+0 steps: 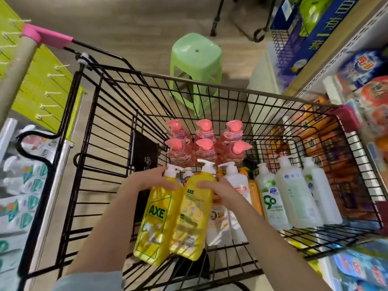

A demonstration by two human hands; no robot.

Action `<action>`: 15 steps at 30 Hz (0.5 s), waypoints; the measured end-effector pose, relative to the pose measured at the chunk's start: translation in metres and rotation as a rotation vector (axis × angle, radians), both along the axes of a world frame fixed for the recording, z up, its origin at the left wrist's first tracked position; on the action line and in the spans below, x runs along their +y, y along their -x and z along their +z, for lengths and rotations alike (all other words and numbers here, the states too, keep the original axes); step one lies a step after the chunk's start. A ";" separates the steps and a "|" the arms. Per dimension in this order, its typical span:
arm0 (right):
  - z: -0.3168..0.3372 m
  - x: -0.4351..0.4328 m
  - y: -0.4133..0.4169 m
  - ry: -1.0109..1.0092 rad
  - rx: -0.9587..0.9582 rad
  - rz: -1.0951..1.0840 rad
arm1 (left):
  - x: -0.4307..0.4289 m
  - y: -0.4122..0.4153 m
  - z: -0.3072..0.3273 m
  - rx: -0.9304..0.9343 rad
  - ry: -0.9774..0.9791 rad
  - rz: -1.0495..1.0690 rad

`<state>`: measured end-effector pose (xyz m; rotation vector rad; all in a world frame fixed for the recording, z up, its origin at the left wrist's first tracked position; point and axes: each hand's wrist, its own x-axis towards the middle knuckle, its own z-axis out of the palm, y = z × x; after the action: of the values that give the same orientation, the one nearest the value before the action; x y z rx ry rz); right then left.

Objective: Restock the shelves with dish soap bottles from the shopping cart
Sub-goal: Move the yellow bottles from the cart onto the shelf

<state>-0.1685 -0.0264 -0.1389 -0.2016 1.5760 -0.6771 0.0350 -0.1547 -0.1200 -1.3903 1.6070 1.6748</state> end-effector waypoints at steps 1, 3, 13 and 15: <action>0.002 0.002 0.001 0.008 -0.004 -0.007 | -0.007 -0.006 -0.010 -0.003 -0.025 -0.025; 0.007 0.005 0.004 0.017 -0.014 -0.020 | -0.008 -0.009 -0.009 -0.020 -0.073 -0.087; 0.009 0.023 0.005 0.092 -0.104 -0.067 | 0.000 -0.015 0.023 0.101 -0.132 -0.223; 0.010 0.025 0.005 0.094 -0.119 -0.079 | 0.005 -0.022 0.022 0.133 -0.083 -0.174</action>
<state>-0.1733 -0.0011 -0.1294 -0.1661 1.4452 -0.8113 0.0570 -0.1495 -0.0981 -1.0863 1.6574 1.7400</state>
